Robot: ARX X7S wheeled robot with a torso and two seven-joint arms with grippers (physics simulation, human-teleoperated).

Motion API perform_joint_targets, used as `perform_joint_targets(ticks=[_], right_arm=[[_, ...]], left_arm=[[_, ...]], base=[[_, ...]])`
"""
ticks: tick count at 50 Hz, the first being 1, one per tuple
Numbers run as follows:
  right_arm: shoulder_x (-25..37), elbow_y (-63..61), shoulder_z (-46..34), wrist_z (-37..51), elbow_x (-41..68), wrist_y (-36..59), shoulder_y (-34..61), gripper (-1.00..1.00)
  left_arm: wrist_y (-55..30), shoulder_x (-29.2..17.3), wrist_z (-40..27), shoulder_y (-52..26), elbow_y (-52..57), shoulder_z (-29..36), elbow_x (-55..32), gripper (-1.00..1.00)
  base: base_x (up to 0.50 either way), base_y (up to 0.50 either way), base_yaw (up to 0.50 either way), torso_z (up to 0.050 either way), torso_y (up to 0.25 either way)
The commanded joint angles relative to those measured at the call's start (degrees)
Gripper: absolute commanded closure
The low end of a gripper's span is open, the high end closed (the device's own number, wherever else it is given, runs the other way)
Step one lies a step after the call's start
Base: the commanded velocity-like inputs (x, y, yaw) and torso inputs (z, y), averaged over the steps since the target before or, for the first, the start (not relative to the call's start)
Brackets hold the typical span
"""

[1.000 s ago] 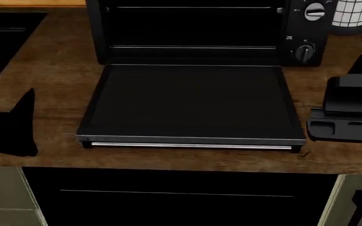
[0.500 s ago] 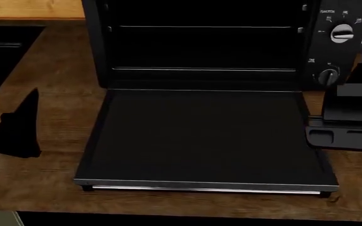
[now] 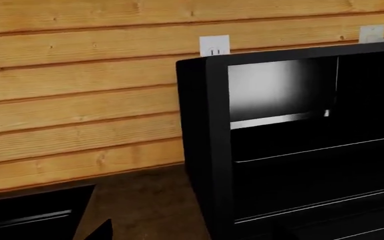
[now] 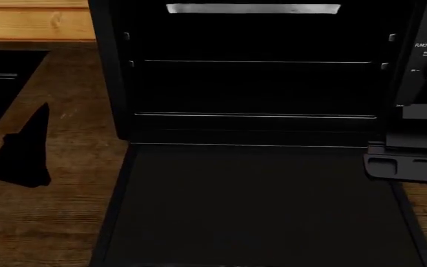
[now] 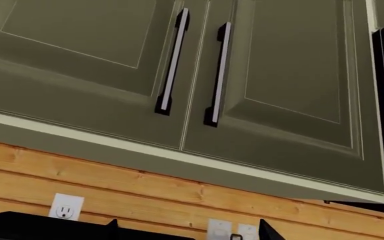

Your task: Close the toaster oven door.

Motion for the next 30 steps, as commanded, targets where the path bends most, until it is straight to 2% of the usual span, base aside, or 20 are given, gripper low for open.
perform_joint_targets(ticks=[1,7,14,20,30], right_arm=[[1.2,0.0,-1.6,0.7,0.3,-1.7,0.8,-1.0],[2.7,-0.3,-1.5,1.6,1.5,-2.7,0.8,-1.0],[3.6,-0.4,-2.8,2.2,1.7,-3.8,1.2,-1.0],[4.6,-0.4,-3.8,2.8,1.6,-5.3,1.0,-1.0],[6.5,-0.5,-5.1,3.5,0.9,-8.0,0.0,-1.0]], left_arm=[[6.6,-3.4,5.3,1.0,-0.4,1.5,1.0,-1.0],[24.2,-12.7,15.2,3.1,-3.0,9.2,12.2,-1.0],[32.5,-21.2,21.4,1.0,-5.3,16.2,22.2,-1.0],[41.8,-27.0,25.9,0.6,-8.8,22.5,30.6,-1.0],[59.0,-33.6,29.8,-2.9,-16.0,27.7,40.5,-1.0]], base=[[0.0,0.0,0.0,0.0,0.0],[0.0,0.0,0.0,0.0,0.0],[0.0,0.0,0.0,0.0,0.0],[0.0,0.0,0.0,0.0,0.0],[0.0,0.0,0.0,0.0,0.0]])
